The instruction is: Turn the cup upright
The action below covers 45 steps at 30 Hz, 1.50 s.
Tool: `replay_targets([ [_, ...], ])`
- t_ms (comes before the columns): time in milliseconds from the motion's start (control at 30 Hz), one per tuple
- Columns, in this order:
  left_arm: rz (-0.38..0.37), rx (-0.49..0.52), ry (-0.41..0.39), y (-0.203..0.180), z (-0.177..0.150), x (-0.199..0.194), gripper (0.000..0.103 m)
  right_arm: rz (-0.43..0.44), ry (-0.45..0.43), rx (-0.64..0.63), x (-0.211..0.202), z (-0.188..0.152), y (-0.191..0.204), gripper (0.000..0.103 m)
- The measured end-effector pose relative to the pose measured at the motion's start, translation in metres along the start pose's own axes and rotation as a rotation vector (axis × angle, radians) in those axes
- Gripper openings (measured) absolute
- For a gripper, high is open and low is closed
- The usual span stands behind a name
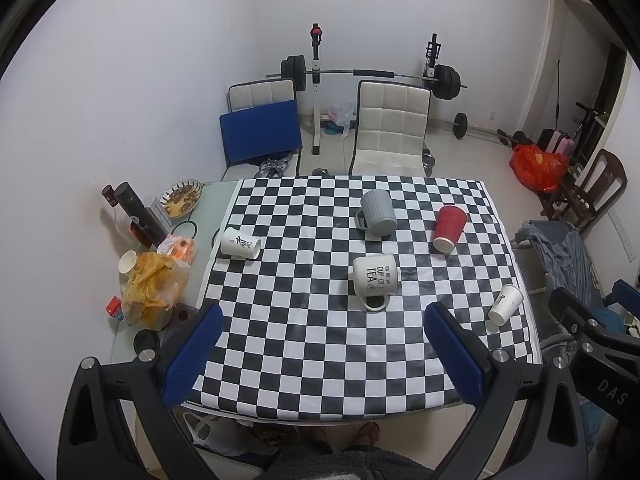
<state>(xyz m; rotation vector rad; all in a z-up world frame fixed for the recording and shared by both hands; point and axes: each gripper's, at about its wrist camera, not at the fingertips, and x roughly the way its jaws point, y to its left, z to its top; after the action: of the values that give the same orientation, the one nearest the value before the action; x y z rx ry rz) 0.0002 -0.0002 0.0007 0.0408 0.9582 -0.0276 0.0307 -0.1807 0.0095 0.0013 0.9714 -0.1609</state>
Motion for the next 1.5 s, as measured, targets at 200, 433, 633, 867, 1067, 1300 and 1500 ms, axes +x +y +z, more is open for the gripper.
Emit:
replay_targets([
  [200,0.000,0.001,-0.002,0.000,0.000,0.000,0.103,0.001,0.000,0.000,0.000,0.000,0.000,0.103],
  [433,0.001,0.001,-0.004,0.000,0.000,0.000,0.103,-0.001,-0.002,-0.002,0.000,0.001,0.000,0.103],
  [633,0.001,0.000,-0.005,0.000,0.000,0.000,0.103,0.002,-0.005,0.001,0.000,0.002,0.000,0.103],
  [867,0.000,0.000,-0.007,0.000,0.000,0.000,0.103,0.009,0.000,-0.001,0.003,0.002,-0.004,0.103],
  [1067,0.018,-0.022,0.004,0.006,0.012,0.005,0.103,0.020,0.011,0.006,0.012,0.005,-0.009,0.103],
  [1300,0.101,-0.039,0.057,0.001,0.034,0.051,0.103,0.040,0.076,0.036,0.076,0.012,-0.027,0.103],
  [1500,0.160,-0.016,0.153,-0.018,0.043,0.116,0.103,0.003,0.131,0.048,0.164,0.030,-0.037,0.103],
])
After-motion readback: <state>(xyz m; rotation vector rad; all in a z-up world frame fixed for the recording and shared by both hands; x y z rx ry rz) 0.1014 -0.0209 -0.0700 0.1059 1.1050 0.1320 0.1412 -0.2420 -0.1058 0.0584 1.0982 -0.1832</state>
